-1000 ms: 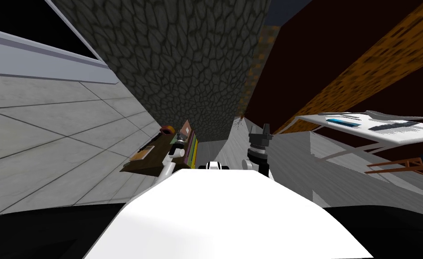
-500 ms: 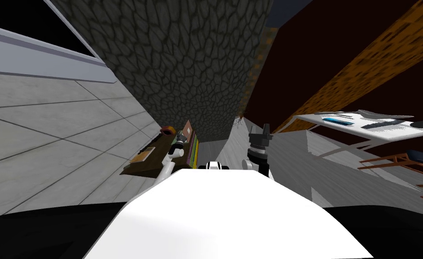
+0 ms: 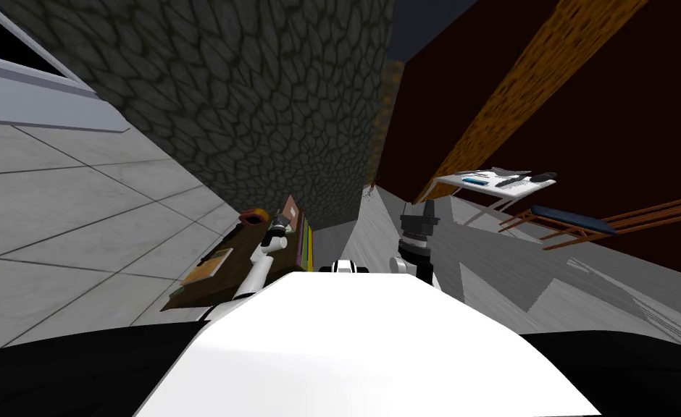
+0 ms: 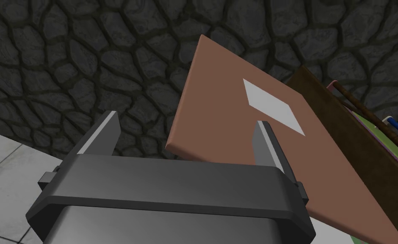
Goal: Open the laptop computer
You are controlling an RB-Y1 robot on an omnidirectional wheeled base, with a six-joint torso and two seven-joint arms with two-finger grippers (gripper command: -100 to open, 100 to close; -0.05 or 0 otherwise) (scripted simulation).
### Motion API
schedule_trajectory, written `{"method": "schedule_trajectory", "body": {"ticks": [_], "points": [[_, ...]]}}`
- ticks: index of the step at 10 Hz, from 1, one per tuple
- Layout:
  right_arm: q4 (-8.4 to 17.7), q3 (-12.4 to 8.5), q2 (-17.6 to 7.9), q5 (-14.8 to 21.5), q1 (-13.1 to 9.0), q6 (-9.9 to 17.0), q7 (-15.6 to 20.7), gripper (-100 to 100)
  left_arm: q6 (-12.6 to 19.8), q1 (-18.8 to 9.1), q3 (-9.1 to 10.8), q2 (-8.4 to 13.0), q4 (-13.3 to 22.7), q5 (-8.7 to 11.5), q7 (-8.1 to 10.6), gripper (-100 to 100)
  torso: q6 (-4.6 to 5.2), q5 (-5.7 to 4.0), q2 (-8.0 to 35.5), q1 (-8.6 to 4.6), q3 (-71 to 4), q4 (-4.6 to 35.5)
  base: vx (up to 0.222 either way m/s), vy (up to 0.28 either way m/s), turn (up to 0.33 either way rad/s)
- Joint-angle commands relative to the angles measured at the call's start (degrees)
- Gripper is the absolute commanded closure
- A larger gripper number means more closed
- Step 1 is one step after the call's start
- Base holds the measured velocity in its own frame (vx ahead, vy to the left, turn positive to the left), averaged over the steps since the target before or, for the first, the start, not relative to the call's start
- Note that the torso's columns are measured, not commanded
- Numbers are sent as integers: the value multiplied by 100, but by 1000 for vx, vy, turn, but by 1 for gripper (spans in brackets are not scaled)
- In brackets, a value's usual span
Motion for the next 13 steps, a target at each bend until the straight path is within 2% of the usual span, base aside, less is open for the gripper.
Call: {"method": "schedule_trajectory", "body": {"ticks": [1,2,3,4,5,8,9,10,13], "points": [[0,-1,0,0,3,0,0,0,-96,3,39,33,412,0,18,-100,-12,3,-20,3,-12,-9,-7,7,46],[-1,-1,0,0,3,-1,0,0,-96,3,39,33,554,0,18,-100,-26,12,-34,12,-21,-25,14,-10,4],[-1,-1,0,0,3,-1,0,0,-343,-210,314,311,695,2,68,-100,-31,21,-36,31,-23,-31,-99,9,-344],[0,0,0,0,1,0,0,0,-343,-210,353,311,651,2,68,-100,-10,18,6,37,0,-11,-134,23,-479],[0,-1,0,0,0,0,0,0,-343,-210,353,311,863,2,68,-100,-1,8,20,19,12,2,-72,29,-112],[-1,-1,0,0,4,-1,0,0,-343,-210,353,311,1270,2,68,-100,-28,16,-27,17,-17,-26,-1,0,21],[-1,-1,0,0,4,-1,0,0,-590,-422,634,589,1467,4,118,-100,-25,22,-26,31,-17,-26,-122,-10,-356],[0,0,0,0,1,0,0,0,-590,-422,667,589,1769,4,118,-100,-6,16,16,31,6,-6,-149,23,-446],[0,-2,0,0,4,-1,0,0,-590,-422,667,589,2004,4,118,-100,-19,6,-23,1,-15,-15,-25,13,-25]]}}
